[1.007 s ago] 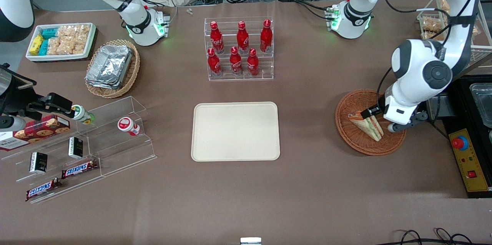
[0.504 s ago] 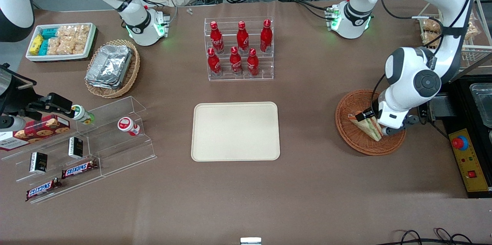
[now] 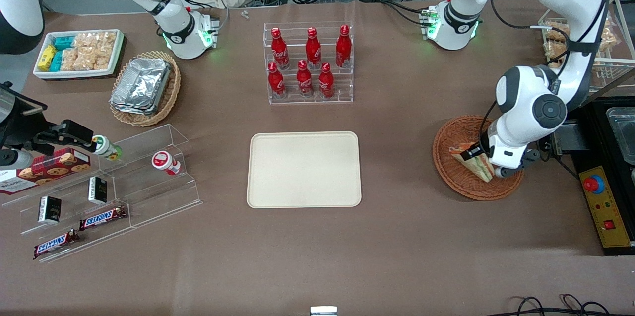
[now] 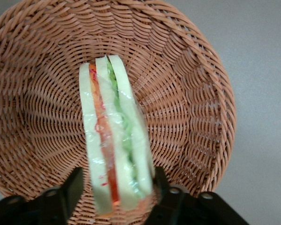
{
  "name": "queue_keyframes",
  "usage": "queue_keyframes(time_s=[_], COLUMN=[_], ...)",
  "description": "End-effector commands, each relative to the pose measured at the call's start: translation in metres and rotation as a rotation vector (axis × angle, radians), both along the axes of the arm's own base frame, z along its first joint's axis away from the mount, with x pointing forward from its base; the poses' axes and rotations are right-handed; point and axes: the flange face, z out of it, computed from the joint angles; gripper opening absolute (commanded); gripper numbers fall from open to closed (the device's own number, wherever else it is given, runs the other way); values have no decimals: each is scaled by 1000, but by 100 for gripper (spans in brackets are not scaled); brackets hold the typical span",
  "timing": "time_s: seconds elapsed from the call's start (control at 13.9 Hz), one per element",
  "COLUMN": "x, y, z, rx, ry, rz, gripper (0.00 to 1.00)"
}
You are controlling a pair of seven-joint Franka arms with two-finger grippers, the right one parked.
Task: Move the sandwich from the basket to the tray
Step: 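Close the left gripper on the sandwich's edge, then lift the sandwich and carry it toward the cream tray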
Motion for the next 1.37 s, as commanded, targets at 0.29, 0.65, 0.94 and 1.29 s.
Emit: queue_keyframes(time_s=[0.29,0.65,0.94,1.29], x=[-1,13,18,-6], y=[-5,-45,-109,-206], z=[22,102,153,160], rx=[26,52,31,-25], ry=[-20,67,83,91], rz=[64,46,-87,-398], gripper=[0,0,0,0])
